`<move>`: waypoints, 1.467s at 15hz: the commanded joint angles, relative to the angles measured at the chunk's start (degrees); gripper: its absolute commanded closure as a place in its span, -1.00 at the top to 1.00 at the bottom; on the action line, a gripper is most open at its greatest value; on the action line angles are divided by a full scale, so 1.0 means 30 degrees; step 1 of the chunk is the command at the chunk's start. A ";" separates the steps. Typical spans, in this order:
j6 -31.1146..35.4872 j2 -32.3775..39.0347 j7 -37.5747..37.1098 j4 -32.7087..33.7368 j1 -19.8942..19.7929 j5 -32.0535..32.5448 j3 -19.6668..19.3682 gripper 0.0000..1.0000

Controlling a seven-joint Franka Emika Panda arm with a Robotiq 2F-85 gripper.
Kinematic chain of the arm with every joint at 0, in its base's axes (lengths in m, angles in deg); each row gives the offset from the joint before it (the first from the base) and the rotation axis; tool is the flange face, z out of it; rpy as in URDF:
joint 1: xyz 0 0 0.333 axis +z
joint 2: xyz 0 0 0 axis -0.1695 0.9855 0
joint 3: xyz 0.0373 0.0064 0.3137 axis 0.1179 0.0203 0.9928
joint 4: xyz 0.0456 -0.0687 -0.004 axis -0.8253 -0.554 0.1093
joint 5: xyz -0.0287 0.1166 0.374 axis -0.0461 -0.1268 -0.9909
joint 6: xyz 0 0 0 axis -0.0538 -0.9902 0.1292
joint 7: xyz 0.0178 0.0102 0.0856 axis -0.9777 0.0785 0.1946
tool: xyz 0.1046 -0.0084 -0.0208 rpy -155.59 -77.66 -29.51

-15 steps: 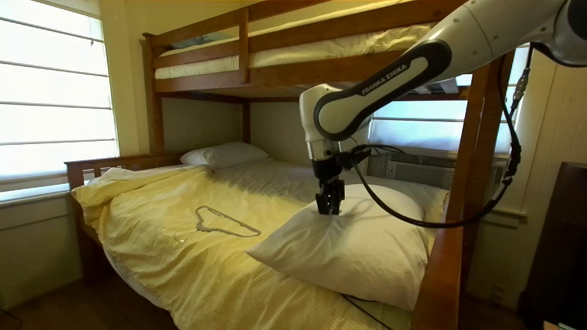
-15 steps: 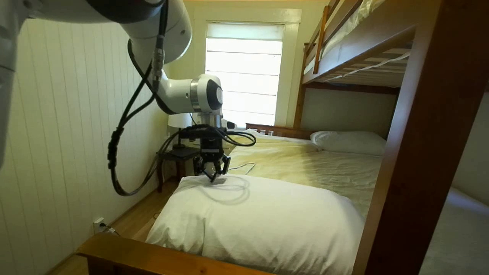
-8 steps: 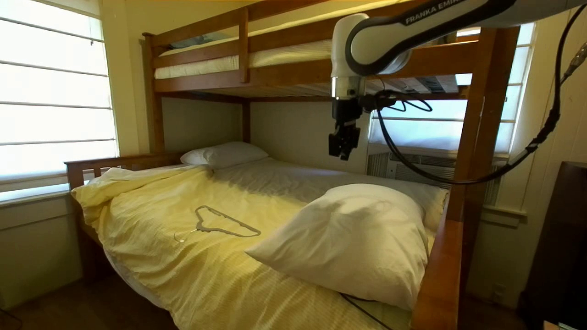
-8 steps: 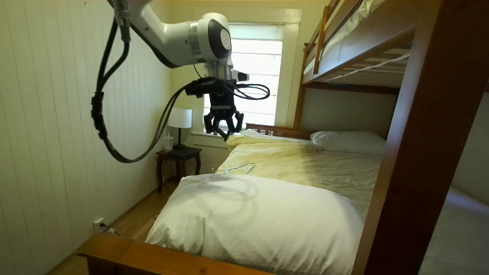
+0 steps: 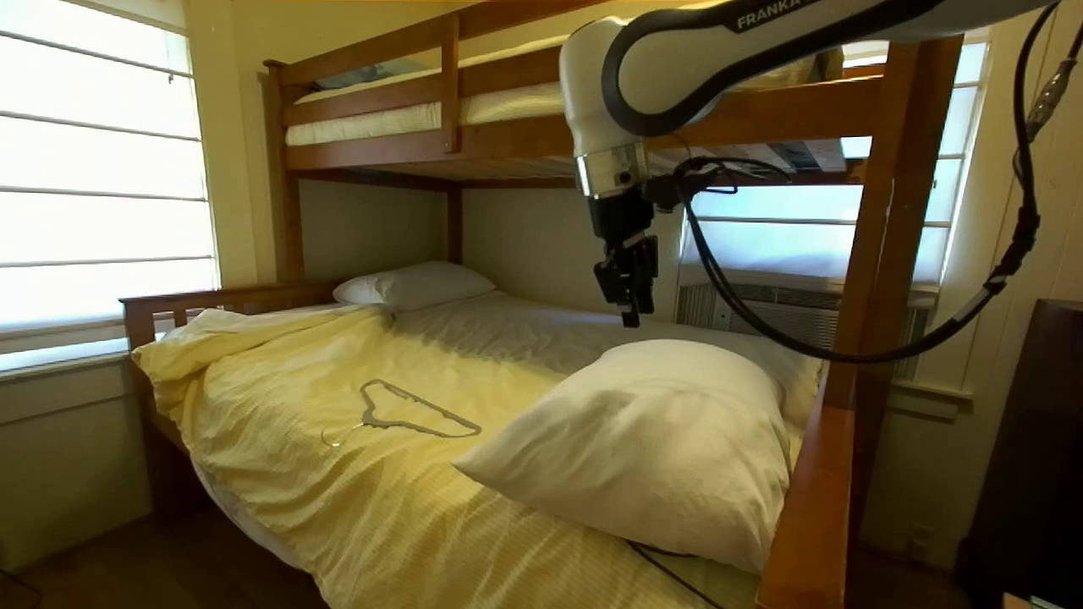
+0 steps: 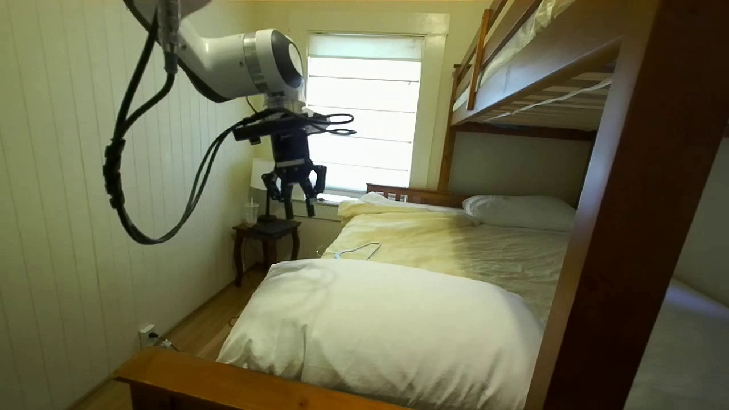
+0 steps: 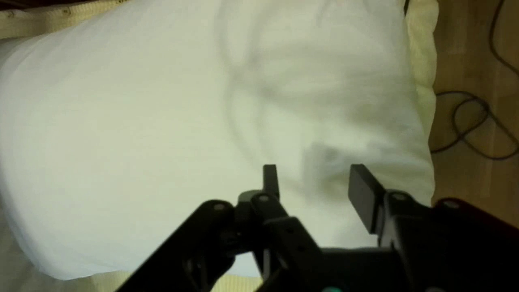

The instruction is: Flip the pillow over

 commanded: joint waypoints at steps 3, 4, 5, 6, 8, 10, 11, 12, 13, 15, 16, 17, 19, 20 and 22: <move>-0.1943 0.4461 -0.2942 0.3782 0.1802 0.2477 0.0683 0.90; -0.0791 0.2713 -0.2182 0.1729 0.1545 0.1721 0.0443 0.52; -0.0938 0.3346 -0.2489 0.2213 0.1816 0.1907 0.0422 0.66; -0.1063 0.3822 -0.2641 0.2615 0.1973 0.1991 0.0394 0.81; -0.1223 0.4248 -0.2696 0.3088 0.2022 0.2009 0.0334 0.90; -0.1316 0.4265 -0.2696 0.3262 0.2006 0.2009 0.0312 0.98; -0.1856 0.4590 -0.2969 0.3645 0.2239 0.2419 0.0322 1.00; -0.2091 0.5091 -0.3292 0.4146 0.2523 0.2888 0.0351 1.00; -0.2108 0.5514 -0.3553 0.4466 0.2749 0.3131 0.0389 1.00; -0.2004 0.6473 -0.4086 0.5019 0.3284 0.3552 0.0439 1.00; -0.2023 0.6918 -0.4478 0.5281 0.3593 0.3711 0.0402 1.00; -0.1858 0.7440 -0.5321 0.5489 0.4034 0.4255 0.0276 1.00; -0.1278 0.8364 -0.6611 0.5841 0.4714 0.4930 0.0060 1.00; -0.0877 0.8780 -0.7099 0.5984 0.5002 0.5118 -0.0035 1.00; -0.0175 0.9674 -0.7920 0.6347 0.5584 0.5710 -0.0341 1.00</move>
